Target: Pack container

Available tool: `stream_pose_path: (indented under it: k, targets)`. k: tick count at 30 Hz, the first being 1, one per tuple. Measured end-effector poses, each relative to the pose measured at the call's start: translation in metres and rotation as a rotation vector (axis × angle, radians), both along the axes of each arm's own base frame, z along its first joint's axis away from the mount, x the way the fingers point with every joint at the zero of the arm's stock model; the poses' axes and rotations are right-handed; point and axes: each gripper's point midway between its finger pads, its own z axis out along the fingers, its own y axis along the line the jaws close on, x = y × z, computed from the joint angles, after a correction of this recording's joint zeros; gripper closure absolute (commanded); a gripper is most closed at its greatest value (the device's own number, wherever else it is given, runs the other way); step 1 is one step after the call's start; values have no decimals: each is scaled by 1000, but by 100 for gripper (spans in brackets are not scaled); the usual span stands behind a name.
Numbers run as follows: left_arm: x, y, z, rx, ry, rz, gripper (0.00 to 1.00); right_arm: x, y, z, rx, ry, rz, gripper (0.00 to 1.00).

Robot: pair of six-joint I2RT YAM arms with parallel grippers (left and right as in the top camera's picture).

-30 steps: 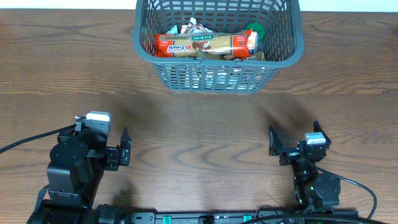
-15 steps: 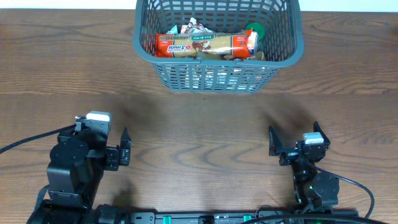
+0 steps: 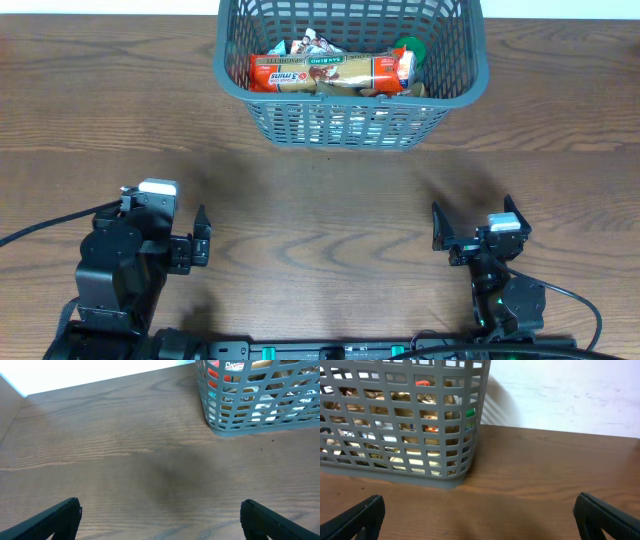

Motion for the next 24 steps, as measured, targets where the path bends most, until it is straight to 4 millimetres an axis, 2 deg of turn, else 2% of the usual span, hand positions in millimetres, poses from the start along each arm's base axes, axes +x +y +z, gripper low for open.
stream_pose_path:
  k: [13,17,21,24]
  targets:
    - [-3,2,-3,7,15,8,2,0,0,0,0,0,0,1]
    - [-29,5,-14,-5,55,4,2,0,0,0,0,-1,0,1]
    - [-60,2,1,-48,-64,-31,2,0,0,0,0,0,0,1]
    - [-74,1,8,-67,-164,-47,2,0,0,0,0,0,0,1]
